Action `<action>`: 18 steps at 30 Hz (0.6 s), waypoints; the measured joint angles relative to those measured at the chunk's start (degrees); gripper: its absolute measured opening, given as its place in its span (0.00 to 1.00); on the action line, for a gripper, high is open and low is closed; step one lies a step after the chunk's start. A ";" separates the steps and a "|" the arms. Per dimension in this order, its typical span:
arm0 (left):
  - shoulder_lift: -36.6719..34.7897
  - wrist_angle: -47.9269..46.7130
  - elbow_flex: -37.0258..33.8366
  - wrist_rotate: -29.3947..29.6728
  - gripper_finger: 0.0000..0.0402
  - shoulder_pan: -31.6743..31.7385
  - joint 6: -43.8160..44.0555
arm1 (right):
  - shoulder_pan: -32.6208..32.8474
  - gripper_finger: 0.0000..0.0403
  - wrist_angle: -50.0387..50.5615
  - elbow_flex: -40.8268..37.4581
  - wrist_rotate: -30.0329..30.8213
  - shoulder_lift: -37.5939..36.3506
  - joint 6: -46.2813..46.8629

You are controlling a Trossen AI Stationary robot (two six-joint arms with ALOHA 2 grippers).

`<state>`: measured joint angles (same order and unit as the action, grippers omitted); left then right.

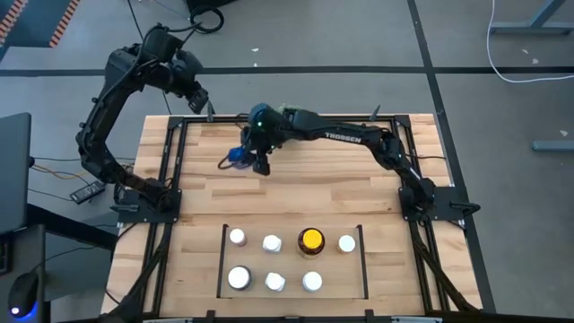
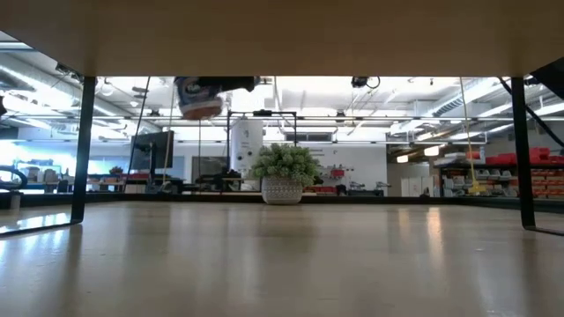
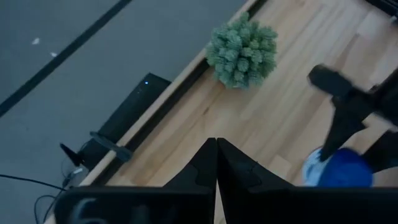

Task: Pick and place medicine bottles onto shelf by color
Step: Put the blue pill bottle on the shelf

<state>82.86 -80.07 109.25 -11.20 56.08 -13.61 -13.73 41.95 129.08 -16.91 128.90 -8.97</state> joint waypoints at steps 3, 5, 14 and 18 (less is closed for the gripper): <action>-0.86 0.00 0.00 0.05 0.03 1.55 -0.80 | -0.90 0.41 4.64 4.05 -2.09 0.00 0.61; -1.60 0.01 0.00 0.02 0.03 2.73 -1.10 | -1.30 0.41 6.49 6.04 -2.72 -0.12 0.81; -3.03 1.00 0.00 -0.02 0.04 5.88 -1.16 | -1.54 0.41 14.29 5.25 1.42 -7.86 2.83; -3.03 2.13 0.00 -1.65 0.03 5.78 -0.31 | -1.02 0.41 20.23 5.23 4.58 -10.39 3.48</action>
<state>79.83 -77.94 109.25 -12.85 61.87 -13.92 -14.75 62.18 134.32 -12.33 118.51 -5.49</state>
